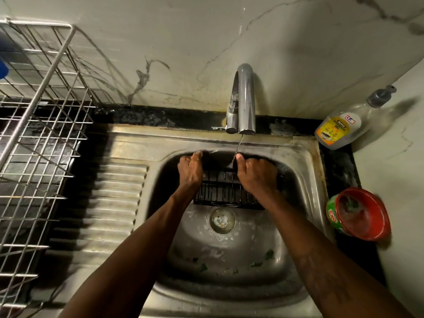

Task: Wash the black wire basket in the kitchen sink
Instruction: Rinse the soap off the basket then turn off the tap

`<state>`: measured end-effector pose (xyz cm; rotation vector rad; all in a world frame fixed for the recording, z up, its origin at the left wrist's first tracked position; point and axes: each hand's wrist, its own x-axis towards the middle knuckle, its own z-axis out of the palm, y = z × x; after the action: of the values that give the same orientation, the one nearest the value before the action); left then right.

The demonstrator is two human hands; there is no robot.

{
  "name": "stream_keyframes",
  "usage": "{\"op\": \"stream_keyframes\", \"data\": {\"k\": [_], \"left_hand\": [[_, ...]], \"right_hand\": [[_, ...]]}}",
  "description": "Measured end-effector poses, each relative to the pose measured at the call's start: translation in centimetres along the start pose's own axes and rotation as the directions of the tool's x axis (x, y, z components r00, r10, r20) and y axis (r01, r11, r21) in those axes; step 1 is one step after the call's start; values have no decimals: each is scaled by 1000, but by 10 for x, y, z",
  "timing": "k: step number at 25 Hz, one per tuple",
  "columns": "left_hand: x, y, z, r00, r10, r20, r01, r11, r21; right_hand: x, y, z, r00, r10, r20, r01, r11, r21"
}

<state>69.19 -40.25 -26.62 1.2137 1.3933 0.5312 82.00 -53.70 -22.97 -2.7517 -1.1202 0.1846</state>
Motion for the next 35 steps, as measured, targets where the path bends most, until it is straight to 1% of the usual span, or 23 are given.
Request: {"op": "stream_keyframes", "data": {"k": [2, 4, 5, 6, 9, 10, 12, 13, 14, 15, 16, 17, 18, 19, 20, 22, 24, 26, 27, 29, 31, 33, 35], "left_hand": [[1, -2, 8, 1000, 8, 1, -8, 1000, 29], [-1, -4, 9, 1000, -22, 6, 22, 999, 36], [1, -7, 5, 999, -32, -6, 32, 999, 25], [5, -10, -2, 999, -42, -28, 43, 999, 10], [9, -15, -21, 995, -64, -79, 58, 995, -78], [6, -14, -22, 995, -65, -74, 59, 995, -79], [-4, -9, -22, 999, 4, -51, -5, 1000, -16], [-9, -8, -21, 994, 108, -35, -106, 992, 62], [-13, -6, -21, 970, 243, 7, -239, 948, 208], [-21, -1, -20, 919, 385, 85, -386, 833, 397], [-31, 3, -16, 848, 500, 177, -507, 667, 546], [-38, 4, -8, 770, 582, 262, -593, 502, 629], [-49, 9, 0, 746, 602, 286, -616, 460, 639], [-58, 15, 8, 757, 600, 259, -599, 479, 641], [-61, 19, 14, 791, 576, 207, -558, 540, 630], [-55, 26, 16, 865, 485, 126, -459, 663, 591], [-42, 31, 11, 926, 360, 110, -366, 795, 484], [-32, 31, 5, 975, 205, 89, -222, 938, 266], [-32, 29, 4, 986, 135, 96, -149, 976, 156], [-40, 28, 4, 978, 135, 160, -147, 987, 65], [-56, 39, 8, 942, 252, 222, -256, 967, -11], [-76, 57, 15, 893, 376, 247, -369, 926, -76], [-87, 67, 23, 893, 385, 234, -380, 923, -64]], "right_hand": [[-7, -35, 7, 994, -108, 14, 107, 993, 54], [-22, -69, 19, 956, -294, 24, 291, 953, 85], [-26, -72, 21, 938, -347, 20, 344, 936, 79], [-24, -63, 19, 941, -337, 39, 334, 940, 65], [-7, -9, 7, 995, -40, 94, 42, 999, -20], [-3, 4, 2, 996, 10, 94, -4, 998, -62], [1, 10, -2, 998, 30, 64, -21, 991, -133], [-1, 6, -2, 999, 37, 32, -32, 988, -149], [-2, 1, -4, 999, 45, 7, -43, 988, -150], [-4, -7, -7, 999, 45, -7, -45, 987, -152], [-5, -16, -11, 999, 40, -6, -40, 988, -152], [-4, -26, -16, 999, 37, 6, -36, 988, -151], [-3, -36, -22, 1000, 24, 11, -22, 988, -152], [-2, -44, -28, 1000, -8, 8, 9, 988, -153], [-3, -50, -35, 998, -70, 2, 70, 987, -143], [-8, -51, -47, 963, -267, -46, 260, 958, -117], [-10, -38, -54, 918, -376, -131, 380, 925, 9], [-5, -26, -66, 951, -290, -111, 310, 901, 304], [-3, -24, -69, 962, -257, -95, 273, 877, 395], [-6, -27, -73, 954, -274, -119, 298, 900, 318], [-6, -36, -72, 959, -245, -141, 275, 926, 259], [0, -45, -70, 986, -125, -112, 145, 970, 197], [11, -48, -65, 997, 62, 43, -68, 985, 155]]}}
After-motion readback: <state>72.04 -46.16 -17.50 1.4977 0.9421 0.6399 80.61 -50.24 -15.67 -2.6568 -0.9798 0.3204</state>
